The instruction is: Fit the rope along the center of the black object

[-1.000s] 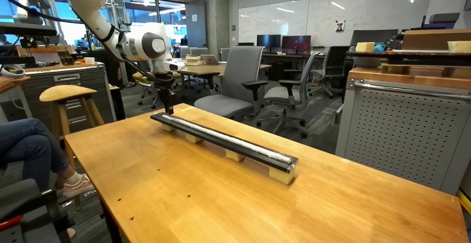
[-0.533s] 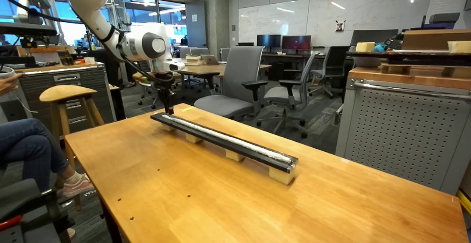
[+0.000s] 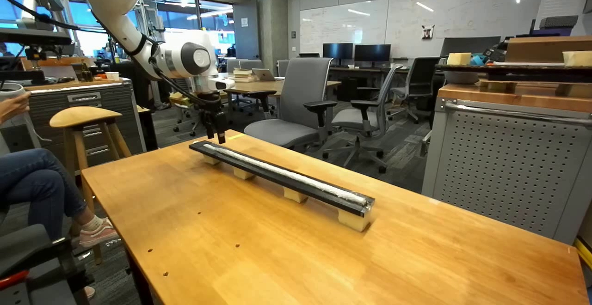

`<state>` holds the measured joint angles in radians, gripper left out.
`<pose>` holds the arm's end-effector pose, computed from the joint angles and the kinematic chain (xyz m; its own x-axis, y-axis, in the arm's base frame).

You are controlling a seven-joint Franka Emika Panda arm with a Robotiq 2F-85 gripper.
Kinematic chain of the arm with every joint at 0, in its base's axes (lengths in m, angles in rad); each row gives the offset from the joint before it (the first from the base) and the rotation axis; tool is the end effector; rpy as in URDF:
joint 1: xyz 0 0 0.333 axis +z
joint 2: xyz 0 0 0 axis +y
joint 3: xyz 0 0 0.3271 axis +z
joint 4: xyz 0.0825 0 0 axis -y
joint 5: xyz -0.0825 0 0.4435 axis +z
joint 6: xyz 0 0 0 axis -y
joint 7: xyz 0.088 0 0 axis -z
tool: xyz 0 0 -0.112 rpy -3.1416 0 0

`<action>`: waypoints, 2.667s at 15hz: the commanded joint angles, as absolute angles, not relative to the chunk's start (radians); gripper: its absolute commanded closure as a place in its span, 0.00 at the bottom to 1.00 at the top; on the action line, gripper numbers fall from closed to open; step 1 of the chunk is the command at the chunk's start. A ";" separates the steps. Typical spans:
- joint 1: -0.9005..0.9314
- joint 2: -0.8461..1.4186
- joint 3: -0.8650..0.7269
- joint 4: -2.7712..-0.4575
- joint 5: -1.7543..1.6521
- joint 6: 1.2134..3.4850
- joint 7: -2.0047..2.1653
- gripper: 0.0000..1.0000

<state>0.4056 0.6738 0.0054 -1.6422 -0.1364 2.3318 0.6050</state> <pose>0.6800 0.2929 0.1866 0.9930 -0.0991 0.0643 -0.1037 -0.9919 0.0730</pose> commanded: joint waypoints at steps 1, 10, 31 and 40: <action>0.416 0.690 -0.008 -1.605 -0.154 2.334 0.620 0.29; 0.417 0.711 -0.009 -1.579 -0.150 2.323 0.622 0.93; 0.403 0.788 -0.030 -1.518 -0.137 2.265 0.664 1.00; 0.402 0.776 -0.032 -1.539 -0.138 2.282 0.737 1.00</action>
